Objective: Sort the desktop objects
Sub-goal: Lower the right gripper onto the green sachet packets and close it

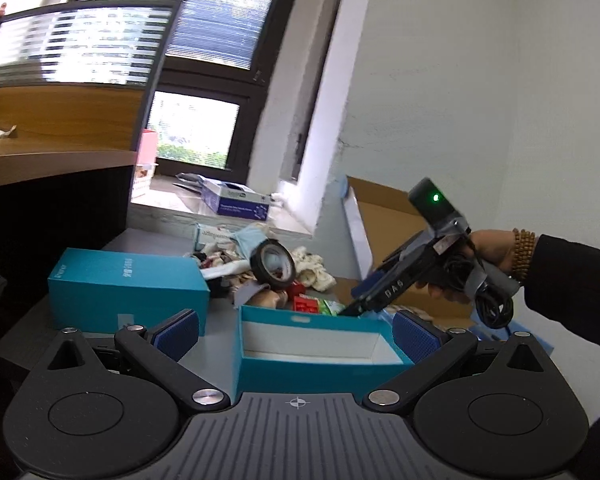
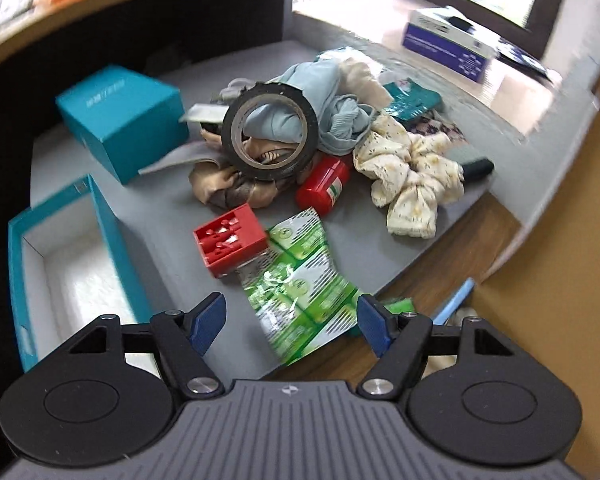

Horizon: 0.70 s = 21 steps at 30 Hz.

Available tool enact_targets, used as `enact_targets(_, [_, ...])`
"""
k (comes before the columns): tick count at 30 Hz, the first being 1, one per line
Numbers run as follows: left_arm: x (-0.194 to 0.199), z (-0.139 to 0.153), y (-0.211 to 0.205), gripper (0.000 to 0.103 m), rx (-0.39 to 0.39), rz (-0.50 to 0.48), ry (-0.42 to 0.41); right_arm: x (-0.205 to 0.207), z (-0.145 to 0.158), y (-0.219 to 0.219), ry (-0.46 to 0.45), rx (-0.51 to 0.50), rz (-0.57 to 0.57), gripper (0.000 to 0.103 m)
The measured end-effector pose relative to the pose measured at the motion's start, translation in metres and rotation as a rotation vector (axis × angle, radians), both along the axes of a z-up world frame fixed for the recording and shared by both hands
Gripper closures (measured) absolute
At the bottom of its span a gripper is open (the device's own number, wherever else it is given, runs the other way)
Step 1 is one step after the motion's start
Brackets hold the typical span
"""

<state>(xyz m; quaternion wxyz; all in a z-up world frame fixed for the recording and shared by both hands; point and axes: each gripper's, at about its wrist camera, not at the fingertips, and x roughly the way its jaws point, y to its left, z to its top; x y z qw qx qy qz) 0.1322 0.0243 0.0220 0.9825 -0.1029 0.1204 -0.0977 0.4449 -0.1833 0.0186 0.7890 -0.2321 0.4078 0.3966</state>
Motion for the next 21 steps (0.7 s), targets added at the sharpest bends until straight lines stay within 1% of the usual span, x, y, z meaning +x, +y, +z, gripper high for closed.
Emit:
enact_targets(1, [0.000, 0.001, 0.001, 0.000, -0.011, 0.009, 0.003, 0.003, 0.000, 0.004, -0.003, -0.018, 0.018, 0.025])
enact_targets(3, [-0.002, 0.002, 0.006, 0.000, -0.064, 0.006, 0.011, 0.009, -0.001, 0.010, 0.030, -0.039, 0.063, 0.022])
enact_targets(6, [-0.006, 0.002, 0.015, 0.000, -0.141, 0.014, 0.022, 0.015, -0.004, 0.020, 0.048, -0.063, 0.110, 0.019])
enact_targets(8, [-0.008, 0.002, 0.018, 0.000, -0.165, 0.043, 0.026, 0.021, -0.007, 0.024, 0.058, -0.081, 0.118, 0.019])
enact_targets(10, [-0.009, 0.002, 0.019, 0.000, -0.173, 0.057, 0.039, 0.026, -0.008, 0.025, 0.070, -0.077, 0.118, 0.019])
enact_targets(11, [-0.009, 0.002, 0.020, 0.000, -0.182, 0.052, 0.046, 0.028, -0.008, 0.024, 0.076, -0.073, 0.117, 0.022])
enact_targets(12, [-0.008, 0.002, 0.021, 0.000, -0.190, 0.046, 0.054, 0.030, -0.009, 0.023, 0.085, -0.066, 0.120, 0.029])
enact_targets(14, [-0.008, 0.002, 0.022, 0.000, -0.198, 0.041, 0.063, 0.032, -0.010, 0.018, 0.103, -0.039, 0.130, 0.032])
enact_targets(15, [-0.008, 0.003, 0.021, 0.000, -0.191, 0.049, 0.062, 0.033, -0.009, 0.015, 0.105, -0.025, 0.134, 0.038])
enact_targets(16, [-0.009, 0.004, 0.020, 0.000, -0.179, 0.056, 0.057, 0.033, -0.008, 0.013, 0.105, -0.014, 0.138, 0.041])
enact_targets(18, [-0.008, 0.006, 0.017, 0.000, -0.157, 0.066, 0.047, 0.032, -0.007, 0.007, 0.115, 0.008, 0.143, 0.052])
enact_targets(20, [-0.008, 0.008, 0.014, 0.000, -0.133, 0.065, 0.040, 0.031, -0.007, 0.004, 0.120, 0.024, 0.146, 0.055])
enact_targets(21, [-0.008, 0.009, 0.012, 0.000, -0.118, 0.065, 0.036, 0.030, -0.007, 0.002, 0.120, 0.029, 0.145, 0.058])
